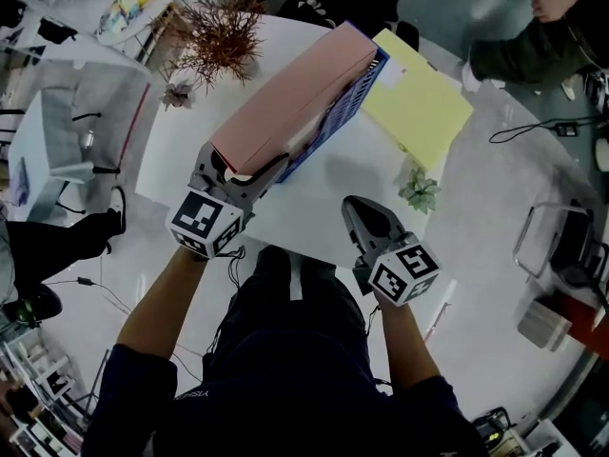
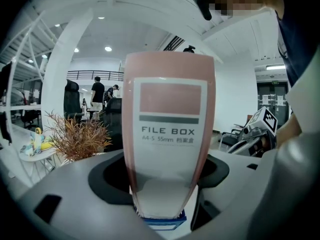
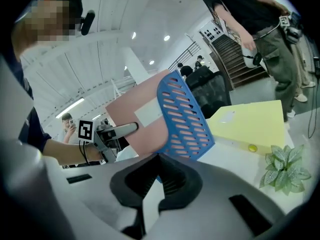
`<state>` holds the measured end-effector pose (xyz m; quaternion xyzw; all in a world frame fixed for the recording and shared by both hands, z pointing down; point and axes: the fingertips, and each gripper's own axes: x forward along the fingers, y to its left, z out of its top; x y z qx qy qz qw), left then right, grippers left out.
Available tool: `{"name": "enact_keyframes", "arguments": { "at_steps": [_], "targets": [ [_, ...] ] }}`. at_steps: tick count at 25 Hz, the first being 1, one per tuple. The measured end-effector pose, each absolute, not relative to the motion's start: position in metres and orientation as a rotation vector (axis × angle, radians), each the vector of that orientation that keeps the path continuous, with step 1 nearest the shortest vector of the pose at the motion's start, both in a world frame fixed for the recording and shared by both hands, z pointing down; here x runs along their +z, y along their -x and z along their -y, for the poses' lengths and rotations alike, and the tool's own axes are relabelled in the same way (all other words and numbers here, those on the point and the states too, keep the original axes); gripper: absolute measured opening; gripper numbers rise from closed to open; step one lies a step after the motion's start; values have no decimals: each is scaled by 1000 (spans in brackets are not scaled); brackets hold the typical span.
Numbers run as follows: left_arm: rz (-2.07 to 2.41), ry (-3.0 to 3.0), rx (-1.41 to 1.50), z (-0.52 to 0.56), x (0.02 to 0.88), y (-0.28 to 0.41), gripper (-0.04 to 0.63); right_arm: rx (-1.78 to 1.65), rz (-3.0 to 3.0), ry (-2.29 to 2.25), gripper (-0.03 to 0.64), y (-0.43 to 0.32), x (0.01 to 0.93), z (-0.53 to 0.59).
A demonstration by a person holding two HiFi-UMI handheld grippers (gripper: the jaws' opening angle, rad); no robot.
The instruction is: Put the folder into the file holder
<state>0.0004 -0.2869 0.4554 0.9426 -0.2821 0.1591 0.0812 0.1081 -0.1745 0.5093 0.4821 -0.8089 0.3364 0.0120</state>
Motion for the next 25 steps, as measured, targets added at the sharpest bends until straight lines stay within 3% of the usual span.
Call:
{"name": "enact_keyframes", "arguments": {
  "at_steps": [25],
  "targets": [
    [934, -2815, 365, 252, 419, 49, 337, 931, 2562, -1475, 5, -77, 476, 156]
  ]
}}
